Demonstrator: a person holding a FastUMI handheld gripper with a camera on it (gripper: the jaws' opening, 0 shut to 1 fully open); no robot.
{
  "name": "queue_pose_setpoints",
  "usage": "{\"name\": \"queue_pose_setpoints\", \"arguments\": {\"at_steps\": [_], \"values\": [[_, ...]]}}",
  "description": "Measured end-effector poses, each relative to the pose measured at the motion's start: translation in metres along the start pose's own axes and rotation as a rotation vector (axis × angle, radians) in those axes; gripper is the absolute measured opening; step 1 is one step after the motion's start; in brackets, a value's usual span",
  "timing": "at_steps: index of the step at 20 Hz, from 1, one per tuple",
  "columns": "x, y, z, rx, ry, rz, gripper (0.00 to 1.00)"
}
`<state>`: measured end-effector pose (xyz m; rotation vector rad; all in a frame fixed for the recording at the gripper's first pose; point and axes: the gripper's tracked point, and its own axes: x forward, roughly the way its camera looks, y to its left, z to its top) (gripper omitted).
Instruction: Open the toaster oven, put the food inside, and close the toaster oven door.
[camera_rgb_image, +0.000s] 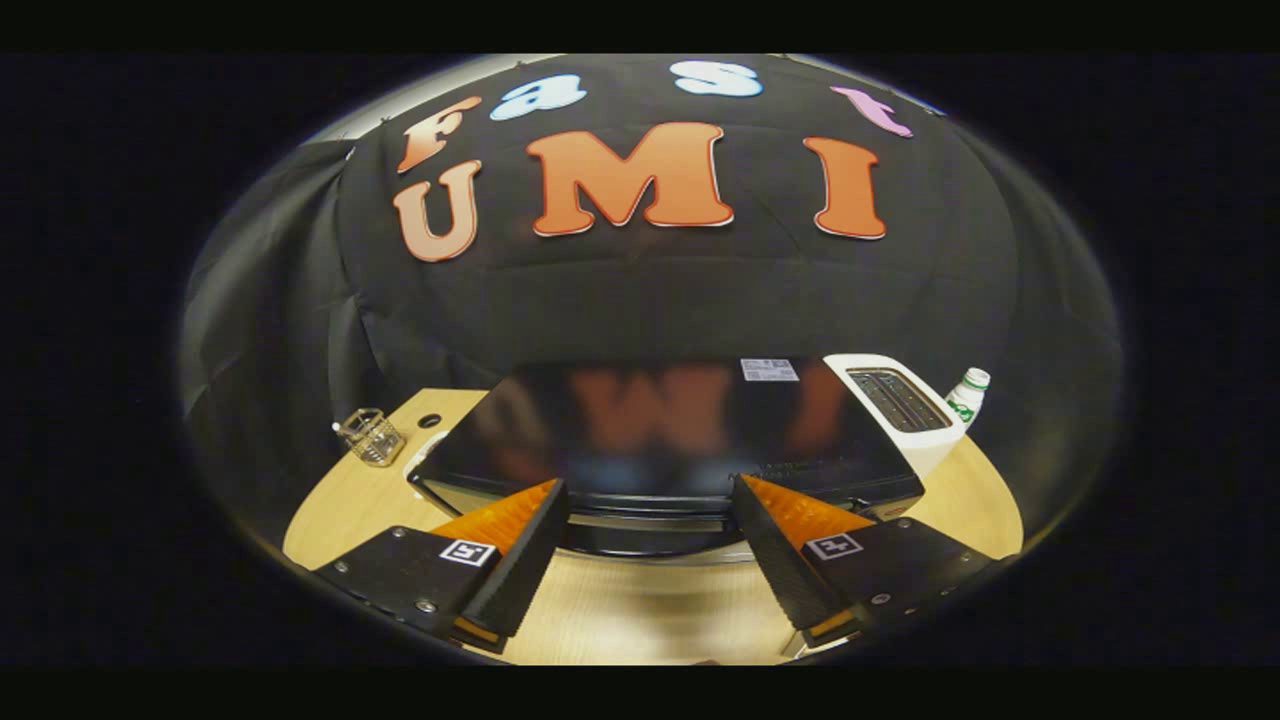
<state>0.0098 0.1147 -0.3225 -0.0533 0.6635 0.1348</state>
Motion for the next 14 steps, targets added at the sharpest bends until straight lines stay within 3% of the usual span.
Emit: {"name": "queue_pose_setpoints", "arguments": {"at_steps": [2,5,9,14], "values": [[-0.006,0.006,-0.002,-0.006,-0.034,0.01,0.96],[-0.016,0.02,-0.016,-0.022,-0.037,0.068,0.81],[-0.042,0.026,-0.04,-0.039,0.016,0.112,0.76],[-0.07,0.044,-0.112,-0.009,0.249,0.232,0.76]]}}
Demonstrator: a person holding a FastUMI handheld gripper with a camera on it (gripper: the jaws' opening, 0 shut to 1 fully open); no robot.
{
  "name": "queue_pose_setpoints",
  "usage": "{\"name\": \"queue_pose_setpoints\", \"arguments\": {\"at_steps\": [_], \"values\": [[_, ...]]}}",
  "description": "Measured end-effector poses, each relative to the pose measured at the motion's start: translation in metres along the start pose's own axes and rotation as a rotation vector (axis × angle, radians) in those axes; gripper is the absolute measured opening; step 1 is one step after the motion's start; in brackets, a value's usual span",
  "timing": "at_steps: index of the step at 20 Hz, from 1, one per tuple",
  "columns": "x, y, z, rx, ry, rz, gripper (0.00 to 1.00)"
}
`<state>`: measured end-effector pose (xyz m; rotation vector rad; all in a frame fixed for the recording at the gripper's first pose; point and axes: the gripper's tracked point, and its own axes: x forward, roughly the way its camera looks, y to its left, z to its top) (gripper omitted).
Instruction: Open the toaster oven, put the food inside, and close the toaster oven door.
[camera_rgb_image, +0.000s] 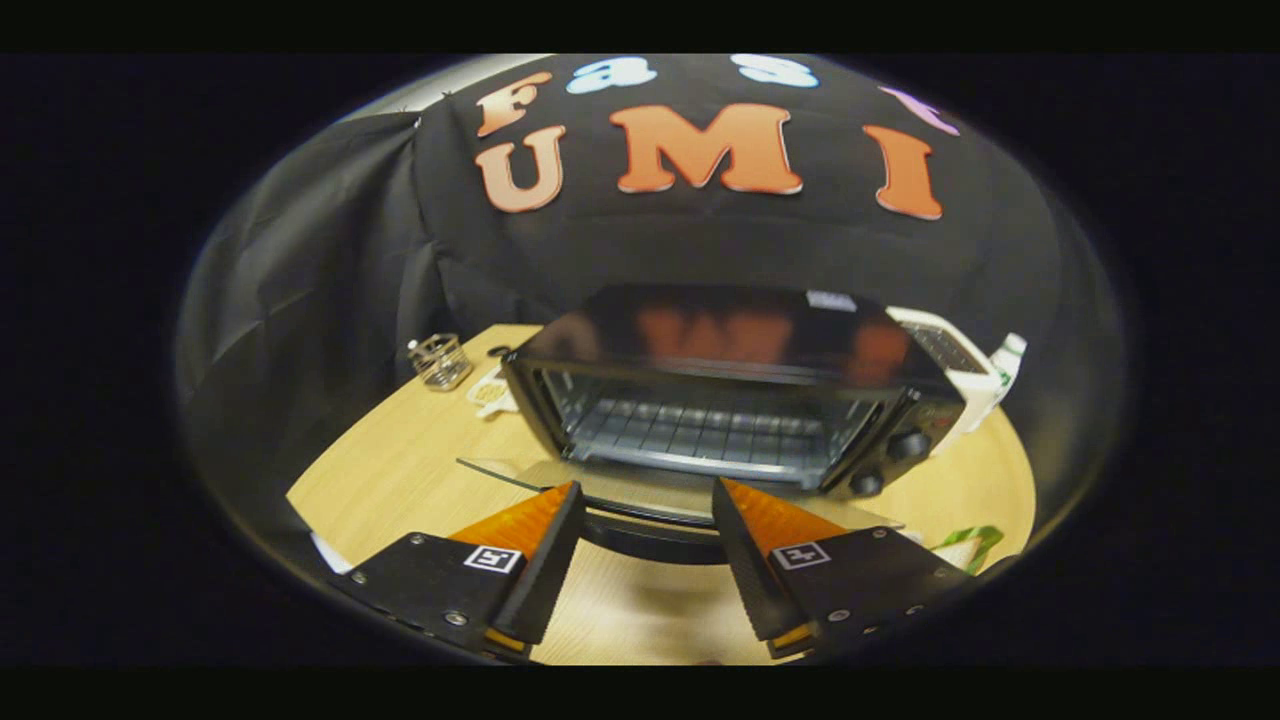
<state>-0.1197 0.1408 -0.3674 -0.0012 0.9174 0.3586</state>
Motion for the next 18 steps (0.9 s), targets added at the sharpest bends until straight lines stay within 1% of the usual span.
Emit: {"name": "queue_pose_setpoints", "arguments": {"at_steps": [3,6,11,13,15,18], "values": [[0.01,0.003,-0.017,0.074,0.08,0.03,0.76],[0.025,0.0,-0.032,0.119,0.15,0.021,0.75],[0.04,-0.005,-0.079,0.17,0.275,0.008,0.72],[0.044,-0.005,-0.076,0.178,0.255,0.012,0.72],[0.036,-0.006,-0.074,0.192,0.25,0.034,0.72],[0.006,-0.022,-0.07,0.21,0.234,0.029,0.73]]}}
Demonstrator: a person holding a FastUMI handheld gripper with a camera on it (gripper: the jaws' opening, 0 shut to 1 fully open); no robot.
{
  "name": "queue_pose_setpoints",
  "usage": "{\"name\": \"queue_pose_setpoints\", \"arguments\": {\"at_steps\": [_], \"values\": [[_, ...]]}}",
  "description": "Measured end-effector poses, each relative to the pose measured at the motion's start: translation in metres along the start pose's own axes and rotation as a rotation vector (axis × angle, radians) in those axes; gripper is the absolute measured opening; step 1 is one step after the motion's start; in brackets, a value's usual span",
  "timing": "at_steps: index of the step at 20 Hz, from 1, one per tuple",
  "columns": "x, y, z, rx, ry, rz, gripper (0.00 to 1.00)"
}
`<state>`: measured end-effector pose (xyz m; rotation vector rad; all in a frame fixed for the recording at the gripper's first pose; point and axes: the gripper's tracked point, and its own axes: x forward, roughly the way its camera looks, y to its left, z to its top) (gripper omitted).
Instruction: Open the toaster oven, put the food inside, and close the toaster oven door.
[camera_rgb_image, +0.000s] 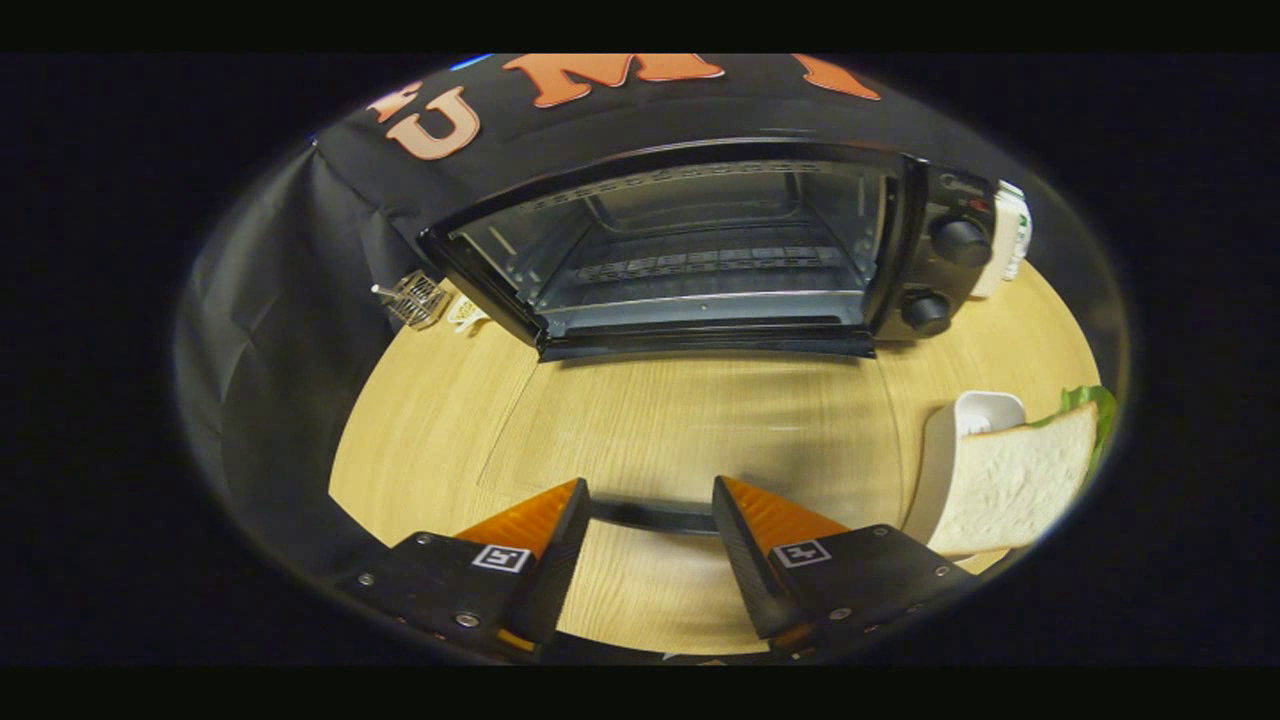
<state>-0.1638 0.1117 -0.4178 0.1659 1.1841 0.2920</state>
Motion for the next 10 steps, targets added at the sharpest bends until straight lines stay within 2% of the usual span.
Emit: {"name": "queue_pose_setpoints", "arguments": {"at_steps": [3,7,10], "values": [[-0.045,-0.031,0.018,-0.021,-0.083,-0.045,0.77],[-0.099,-0.088,0.036,-0.001,-0.175,-0.154,0.94],[-0.125,-0.128,0.043,0.028,-0.209,-0.22,0.98]]}}
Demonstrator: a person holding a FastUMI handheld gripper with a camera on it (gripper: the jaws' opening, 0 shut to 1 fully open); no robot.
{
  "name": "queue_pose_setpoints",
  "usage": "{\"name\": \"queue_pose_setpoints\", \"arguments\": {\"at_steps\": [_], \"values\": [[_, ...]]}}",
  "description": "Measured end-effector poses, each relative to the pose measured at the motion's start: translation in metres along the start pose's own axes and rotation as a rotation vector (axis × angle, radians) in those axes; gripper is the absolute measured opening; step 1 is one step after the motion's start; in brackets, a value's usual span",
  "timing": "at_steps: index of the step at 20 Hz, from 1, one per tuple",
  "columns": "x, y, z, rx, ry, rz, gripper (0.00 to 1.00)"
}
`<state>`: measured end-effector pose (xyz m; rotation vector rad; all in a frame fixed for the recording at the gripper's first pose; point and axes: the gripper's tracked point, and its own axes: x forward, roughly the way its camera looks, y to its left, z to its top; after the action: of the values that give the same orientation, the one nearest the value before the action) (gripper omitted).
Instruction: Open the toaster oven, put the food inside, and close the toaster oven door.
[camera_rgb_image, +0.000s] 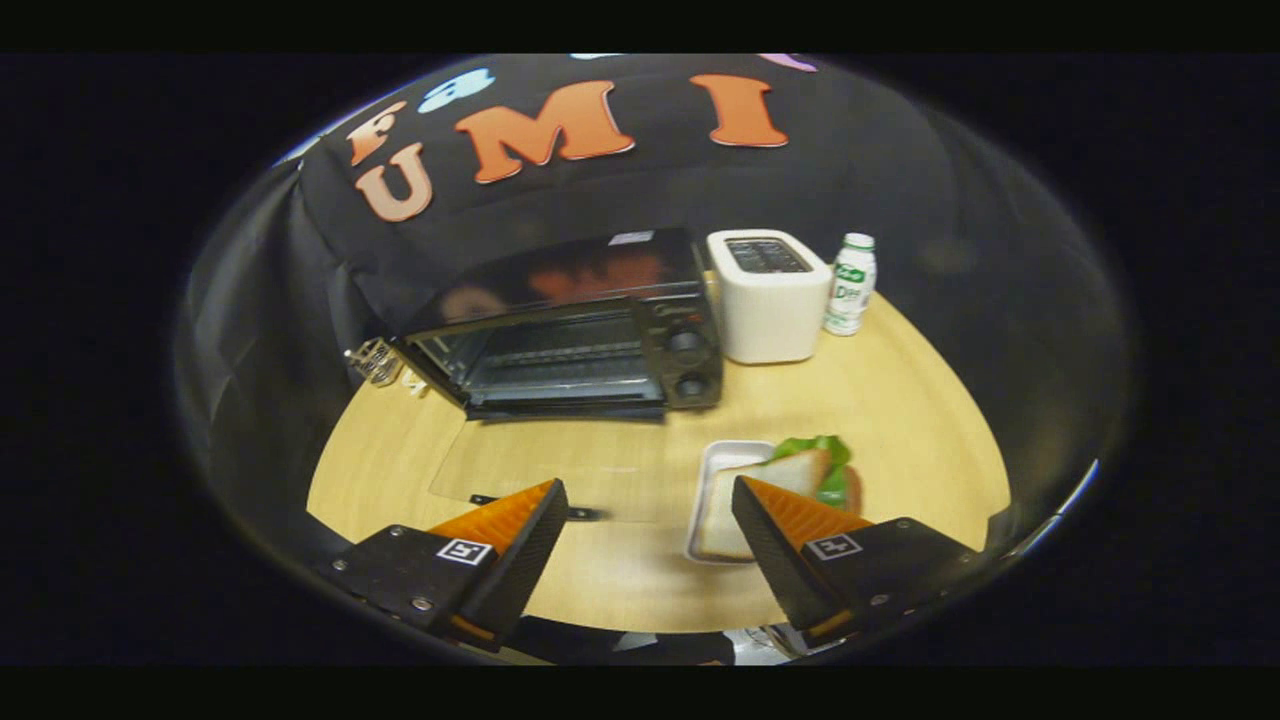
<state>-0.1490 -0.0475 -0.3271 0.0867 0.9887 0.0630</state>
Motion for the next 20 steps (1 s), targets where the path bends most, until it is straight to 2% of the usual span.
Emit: {"name": "queue_pose_setpoints", "arguments": {"at_steps": [3,5,10,13,16,17,20], "values": [[-0.001,-0.046,-0.004,-0.018,-0.005,-0.092,0.98],[0.004,-0.065,-0.018,-0.012,0.039,-0.122,0.99],[0.027,-0.081,-0.043,0.042,0.134,-0.109,0.97],[0.047,-0.081,-0.047,0.078,0.178,-0.072,0.91],[0.059,-0.081,-0.059,0.1,0.215,-0.054,0.76],[0.06,-0.078,-0.06,0.129,0.219,-0.028,0.74],[0.059,-0.072,-0.063,0.278,0.262,0.034,0.52]]}}
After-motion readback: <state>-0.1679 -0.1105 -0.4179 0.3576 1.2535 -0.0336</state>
